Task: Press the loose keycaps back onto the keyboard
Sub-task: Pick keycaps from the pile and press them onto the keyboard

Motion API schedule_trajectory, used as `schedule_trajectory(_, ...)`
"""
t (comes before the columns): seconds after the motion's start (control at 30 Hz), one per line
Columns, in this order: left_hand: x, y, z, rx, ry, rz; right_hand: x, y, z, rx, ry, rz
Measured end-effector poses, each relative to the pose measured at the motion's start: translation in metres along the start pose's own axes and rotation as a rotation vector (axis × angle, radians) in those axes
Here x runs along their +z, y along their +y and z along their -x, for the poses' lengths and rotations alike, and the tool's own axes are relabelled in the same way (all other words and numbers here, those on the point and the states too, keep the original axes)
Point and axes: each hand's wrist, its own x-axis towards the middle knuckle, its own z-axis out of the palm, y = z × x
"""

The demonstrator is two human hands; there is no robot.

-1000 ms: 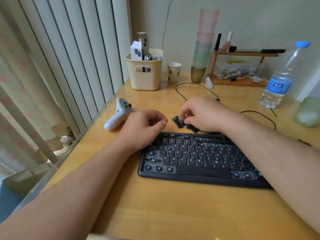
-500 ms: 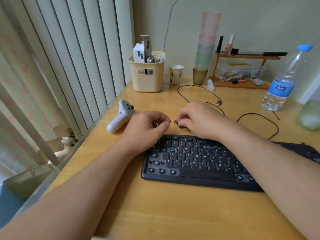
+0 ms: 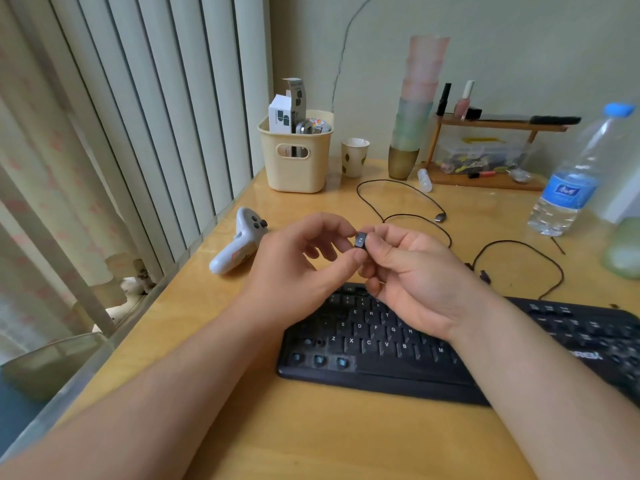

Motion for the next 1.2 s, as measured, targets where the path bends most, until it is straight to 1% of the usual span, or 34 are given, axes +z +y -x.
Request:
schedule_trajectory(0.1, 0.0, 0.0, 0.001, 0.022, 0.013, -0.003, 0.0, 0.002, 0.0, 0.022, -0.041, -0.017)
schedule_trajectory(0.47, -0.004, 0.001, 0.002, 0.051, 0.025, -0.053, -0.002, -0.001, 0.003, 0.007, -0.049, -0.012)
schedule_trajectory(0.6, -0.005, 0.0, 0.002, 0.021, 0.035, -0.07, 0.0, -0.002, 0.004, -0.032, -0.034, -0.01)
schedule_trajectory(0.67, -0.005, -0.001, 0.001, 0.008, 0.025, -0.079, 0.0, 0.0, 0.004, -0.074, 0.0, 0.043)
schedule_trajectory(0.73, -0.006, -0.001, 0.001, -0.002, 0.009, -0.101, 0.0, 0.001, 0.005, -0.143, 0.045, 0.18)
schedule_trajectory(0.77, -0.006, -0.001, 0.002, -0.003, -0.001, -0.113, 0.0, 0.001, 0.005, -0.192, 0.072, 0.289)
schedule_trajectory(0.9, -0.008, -0.001, 0.002, -0.034, -0.064, -0.154, -0.007, 0.002, 0.006, -0.438, 0.19, 0.865)
schedule_trajectory(0.97, -0.008, -0.002, 0.001, -0.056, -0.08, -0.165, -0.01, 0.002, 0.007, -0.564, 0.259, 1.089)
schedule_trajectory(1.07, -0.008, -0.004, 0.001, -0.077, -0.077, -0.17, -0.01, 0.001, 0.005, -0.729, 0.278, 1.225)
schedule_trajectory(1.2, -0.007, -0.01, 0.001, -0.135, -0.075, -0.103, -0.01, 0.001, 0.004, -0.802, 0.266, 1.282)
